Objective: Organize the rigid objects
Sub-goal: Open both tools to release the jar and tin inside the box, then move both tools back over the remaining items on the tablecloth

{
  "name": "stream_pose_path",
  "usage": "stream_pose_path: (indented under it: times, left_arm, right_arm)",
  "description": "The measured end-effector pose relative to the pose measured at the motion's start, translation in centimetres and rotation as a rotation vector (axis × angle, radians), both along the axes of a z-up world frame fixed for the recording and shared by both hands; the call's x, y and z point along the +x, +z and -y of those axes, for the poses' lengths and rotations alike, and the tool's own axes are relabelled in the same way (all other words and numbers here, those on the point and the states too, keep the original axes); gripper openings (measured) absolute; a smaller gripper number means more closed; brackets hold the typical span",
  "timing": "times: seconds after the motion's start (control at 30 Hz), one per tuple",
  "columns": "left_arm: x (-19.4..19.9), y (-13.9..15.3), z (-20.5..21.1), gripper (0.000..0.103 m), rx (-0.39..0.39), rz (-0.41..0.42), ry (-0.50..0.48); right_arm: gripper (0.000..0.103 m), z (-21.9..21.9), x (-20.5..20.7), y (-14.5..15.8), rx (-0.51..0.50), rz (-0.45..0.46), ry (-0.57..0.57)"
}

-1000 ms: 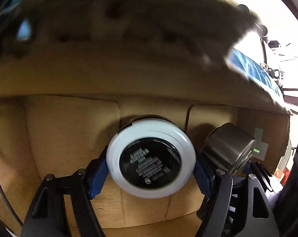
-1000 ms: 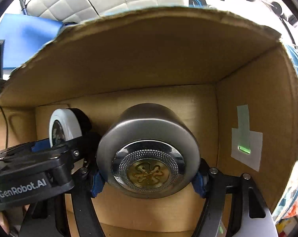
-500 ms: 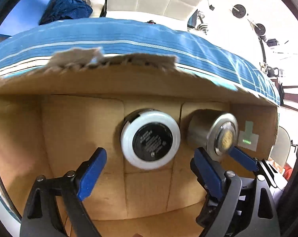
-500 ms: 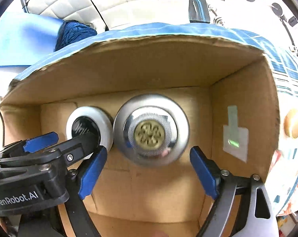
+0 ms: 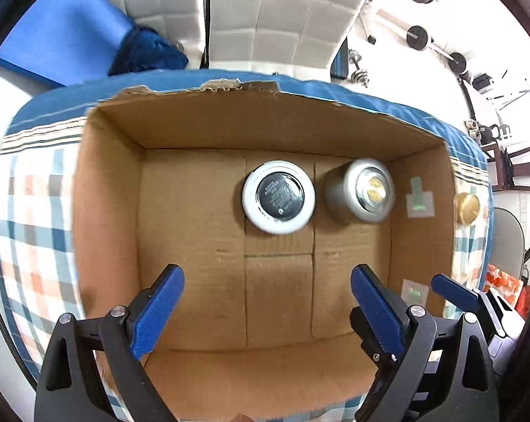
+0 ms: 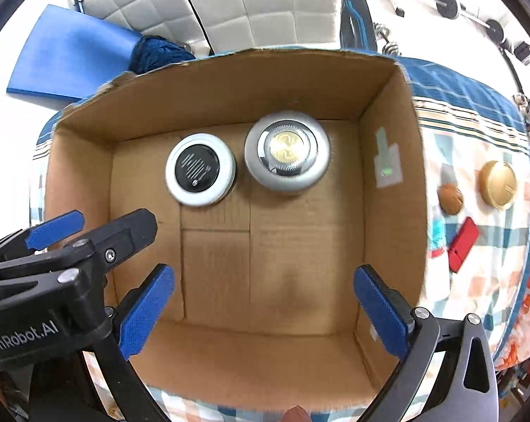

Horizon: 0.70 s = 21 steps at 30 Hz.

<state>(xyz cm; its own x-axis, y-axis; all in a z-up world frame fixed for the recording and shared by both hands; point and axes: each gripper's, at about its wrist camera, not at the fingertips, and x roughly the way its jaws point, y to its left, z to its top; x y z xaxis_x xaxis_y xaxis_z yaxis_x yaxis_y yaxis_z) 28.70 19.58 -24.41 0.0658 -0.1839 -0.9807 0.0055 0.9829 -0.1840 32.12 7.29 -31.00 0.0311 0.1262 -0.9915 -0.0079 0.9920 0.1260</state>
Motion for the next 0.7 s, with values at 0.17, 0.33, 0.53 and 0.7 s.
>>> stream_pose_path:
  times: [0.17, 0.33, 0.53, 0.7]
  left_arm:
    - [-2.9, 2.6, -0.1, 0.097, 0.027, 0.097, -0.001]
    - [-3.8, 4.2, -0.1, 0.097, 0.070, 0.186, 0.020]
    - [-7.0, 7.3, 1.2, 0.097, 0.114, 0.264, 0.030]
    - [-9.4, 9.9, 2.4, 0.097, 0.142, 0.332, 0.045]
  right_arm:
    - [0.103, 1.0, -3.5, 3.6, 0.001, 0.055, 0.014]
    - [0.103, 1.4, -6.4, 6.6, 0.014, 0.107, 0.039]
    - [0.103, 2.5, -9.8, 10.5, 0.006, 0.173, 0.053]
    - [0.103, 3.9, -11.9, 12.9, 0.017, 0.212, 0.056]
